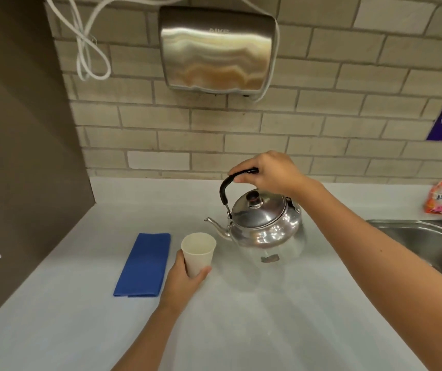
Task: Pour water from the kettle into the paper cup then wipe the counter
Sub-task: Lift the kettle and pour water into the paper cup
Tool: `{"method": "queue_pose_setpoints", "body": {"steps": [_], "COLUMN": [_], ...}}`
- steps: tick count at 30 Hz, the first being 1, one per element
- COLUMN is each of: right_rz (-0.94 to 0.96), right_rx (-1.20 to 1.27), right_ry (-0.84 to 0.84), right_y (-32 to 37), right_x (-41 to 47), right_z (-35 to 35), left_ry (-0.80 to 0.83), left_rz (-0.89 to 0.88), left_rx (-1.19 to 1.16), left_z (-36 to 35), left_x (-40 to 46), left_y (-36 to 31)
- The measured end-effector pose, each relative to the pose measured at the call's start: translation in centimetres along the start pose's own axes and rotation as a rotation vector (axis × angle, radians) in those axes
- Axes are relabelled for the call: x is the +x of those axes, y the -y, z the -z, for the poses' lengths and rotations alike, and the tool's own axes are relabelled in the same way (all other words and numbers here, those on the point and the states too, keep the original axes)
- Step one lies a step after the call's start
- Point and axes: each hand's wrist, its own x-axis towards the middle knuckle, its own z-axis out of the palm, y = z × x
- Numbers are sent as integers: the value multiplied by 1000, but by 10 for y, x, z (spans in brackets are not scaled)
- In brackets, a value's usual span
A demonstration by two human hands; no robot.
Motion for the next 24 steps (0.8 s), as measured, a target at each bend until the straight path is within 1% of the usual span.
{"method": "queue_pose_setpoints", "body": {"steps": [8, 15, 24], "right_rz": [90, 107, 183], "right_rx": [-117, -187, -253], "right_ry": [90, 94, 131], "right_y": [23, 31, 40], "right_x": [-2, 3, 10], "right_z": [6, 5, 3], "left_ry": [-2, -1, -1], "left_rz": [-5, -6, -14], "left_rx": [28, 21, -2], "left_z": [1, 1, 1], "left_x": [0, -1, -1], "left_y": [-2, -3, -3]}}
